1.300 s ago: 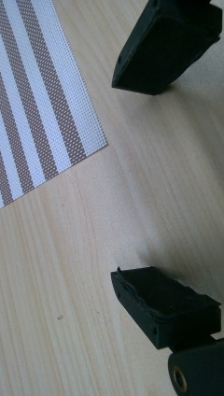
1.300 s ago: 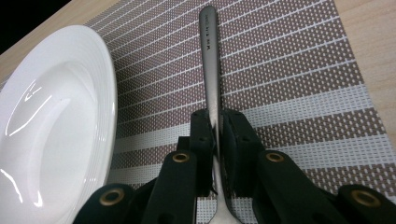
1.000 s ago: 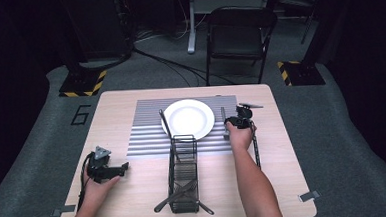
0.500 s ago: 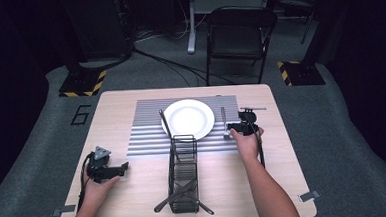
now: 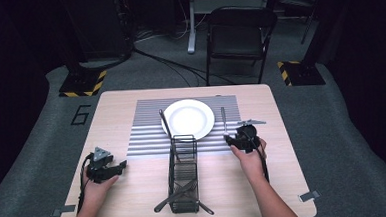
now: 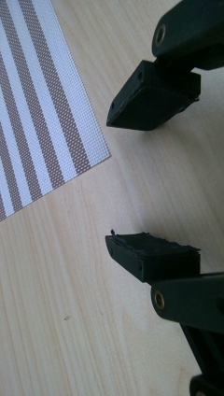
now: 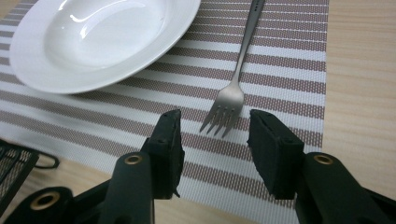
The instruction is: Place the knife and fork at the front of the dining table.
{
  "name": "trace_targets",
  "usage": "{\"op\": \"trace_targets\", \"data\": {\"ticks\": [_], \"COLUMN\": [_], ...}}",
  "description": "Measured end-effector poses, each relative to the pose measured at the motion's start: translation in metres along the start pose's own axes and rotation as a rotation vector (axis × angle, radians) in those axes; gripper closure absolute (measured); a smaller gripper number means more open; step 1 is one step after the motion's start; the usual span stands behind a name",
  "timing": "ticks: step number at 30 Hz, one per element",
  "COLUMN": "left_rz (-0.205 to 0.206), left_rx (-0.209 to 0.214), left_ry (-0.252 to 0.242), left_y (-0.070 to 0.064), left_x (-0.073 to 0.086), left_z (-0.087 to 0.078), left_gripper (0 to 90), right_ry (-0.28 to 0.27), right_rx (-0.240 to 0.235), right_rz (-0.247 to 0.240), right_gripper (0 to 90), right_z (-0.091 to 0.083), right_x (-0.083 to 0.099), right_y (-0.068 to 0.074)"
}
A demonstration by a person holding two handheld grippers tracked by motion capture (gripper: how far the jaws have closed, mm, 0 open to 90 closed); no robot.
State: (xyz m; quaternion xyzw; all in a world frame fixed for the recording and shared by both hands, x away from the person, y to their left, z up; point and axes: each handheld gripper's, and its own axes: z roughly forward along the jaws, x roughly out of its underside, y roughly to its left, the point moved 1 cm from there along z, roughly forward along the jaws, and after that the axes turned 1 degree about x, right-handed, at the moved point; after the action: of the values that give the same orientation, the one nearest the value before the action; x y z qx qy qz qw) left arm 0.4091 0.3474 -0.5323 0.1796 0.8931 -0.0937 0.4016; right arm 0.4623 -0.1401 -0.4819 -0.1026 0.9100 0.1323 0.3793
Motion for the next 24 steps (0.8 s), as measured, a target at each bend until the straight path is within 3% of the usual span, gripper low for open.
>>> {"op": "trace_targets", "data": {"ticks": [7, 15, 18, 24], "left_rz": [0.0, 0.012, 0.026, 0.043], "left_rx": [0.042, 0.087, 0.098, 0.13], "left_ry": [0.023, 0.027, 0.009, 0.023], "left_y": [-0.008, -0.025, -0.033, -0.049], "left_x": [-0.004, -0.015, -0.021, -0.036], "left_z": [-0.006, -0.008, -0.009, -0.014], "left_gripper": [43.1, 44.6, 44.8, 46.6], "right_ry": [-0.023, -0.048, -0.047, -0.022], "right_rx": [-0.045, -0.087, -0.08, -0.064], "right_rz": [-0.006, 0.014, 0.009, -0.024], "right_gripper": [50.8, 49.7, 49.7, 50.0], "right_z": [-0.02, -0.02, -0.018, -0.013], "right_x": [0.02, 0.032, 0.035, 0.041], "right_y": [0.002, -0.002, -0.003, -0.004]}}
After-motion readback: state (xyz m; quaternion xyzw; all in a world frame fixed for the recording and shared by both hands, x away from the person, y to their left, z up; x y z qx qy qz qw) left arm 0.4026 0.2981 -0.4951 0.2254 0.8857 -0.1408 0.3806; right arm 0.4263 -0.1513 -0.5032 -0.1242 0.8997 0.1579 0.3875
